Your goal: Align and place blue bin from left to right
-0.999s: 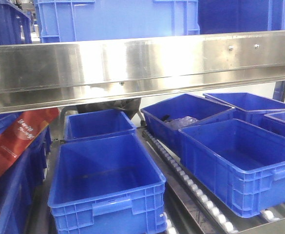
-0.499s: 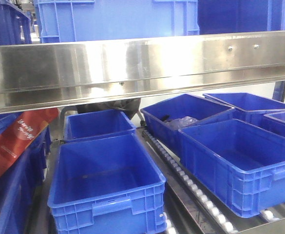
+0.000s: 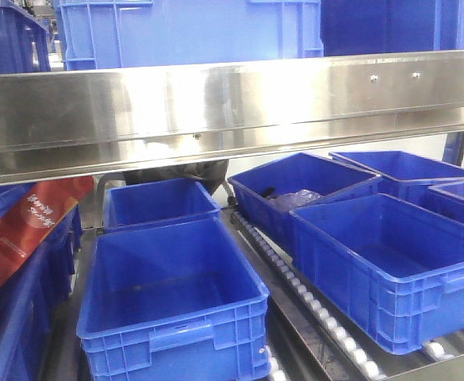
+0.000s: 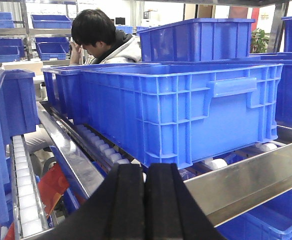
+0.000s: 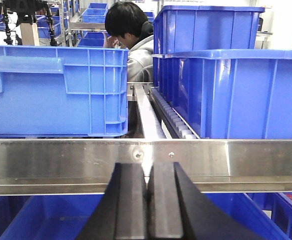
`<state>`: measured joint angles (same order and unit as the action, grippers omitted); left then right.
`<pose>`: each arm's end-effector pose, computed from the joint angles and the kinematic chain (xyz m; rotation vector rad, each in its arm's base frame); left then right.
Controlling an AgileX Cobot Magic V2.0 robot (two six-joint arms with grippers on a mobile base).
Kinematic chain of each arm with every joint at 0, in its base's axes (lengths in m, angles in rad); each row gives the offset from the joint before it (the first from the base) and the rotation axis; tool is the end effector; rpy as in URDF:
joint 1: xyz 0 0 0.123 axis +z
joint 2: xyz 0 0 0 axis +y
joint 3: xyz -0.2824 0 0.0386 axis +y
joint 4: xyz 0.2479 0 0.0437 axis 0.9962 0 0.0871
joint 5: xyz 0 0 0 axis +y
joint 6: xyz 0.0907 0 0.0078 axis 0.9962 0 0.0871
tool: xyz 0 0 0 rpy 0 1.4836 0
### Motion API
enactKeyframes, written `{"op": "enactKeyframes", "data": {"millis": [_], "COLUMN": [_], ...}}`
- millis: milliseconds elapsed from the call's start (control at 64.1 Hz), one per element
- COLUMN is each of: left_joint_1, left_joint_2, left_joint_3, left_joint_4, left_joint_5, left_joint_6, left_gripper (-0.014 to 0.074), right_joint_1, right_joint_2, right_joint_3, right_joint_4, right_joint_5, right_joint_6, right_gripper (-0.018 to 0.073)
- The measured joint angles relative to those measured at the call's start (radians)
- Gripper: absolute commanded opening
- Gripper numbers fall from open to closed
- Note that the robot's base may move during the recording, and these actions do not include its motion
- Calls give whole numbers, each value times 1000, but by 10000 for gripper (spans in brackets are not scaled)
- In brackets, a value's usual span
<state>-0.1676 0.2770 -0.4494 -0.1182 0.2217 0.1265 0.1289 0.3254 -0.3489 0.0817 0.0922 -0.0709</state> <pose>0.0653 -0.0135 0.3264 0.1574 1.5251 -0.1444 0.0818 0.0113 0.3010 -0.0979 1.5501 0.1160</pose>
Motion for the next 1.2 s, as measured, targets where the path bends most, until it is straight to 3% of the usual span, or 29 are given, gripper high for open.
{"op": "enactKeyframes", "data": {"millis": [156,265,406,499,655,811,1014,1202], "left_joint_1": [10,64,145,164,169,169,169,169], "left_joint_2": [-7,-47,-148,-221,-269,-271,-271,-271], "left_joint_3": [2,55,215,336,446,452,452,452], "left_joint_4": [19,75,89,91,93,118,190,192], "left_joint_5": [0,-45,-170,-222,-197,-158,-151,-155], "left_joint_6": [0,2,2,2,2,-53,-208,-229], "left_gripper": [-111,-111,-111,-111,-111,-111,-111,-111], "right_joint_1": [0,0,0,0,0,0,0,0], "right_joint_2": [0,0,0,0,0,0,0,0], "right_joint_3": [0,0,0,0,0,0,0,0], "right_joint_4": [0,0,0,0,0,0,0,0], "right_joint_5": [0,-2,-2,-2,-2,-2,-2,-2], "right_joint_6": [0,0,0,0,0,0,0,0], "right_gripper": [-67,-67,-67,-67,-67,-67,-67,-67]}}
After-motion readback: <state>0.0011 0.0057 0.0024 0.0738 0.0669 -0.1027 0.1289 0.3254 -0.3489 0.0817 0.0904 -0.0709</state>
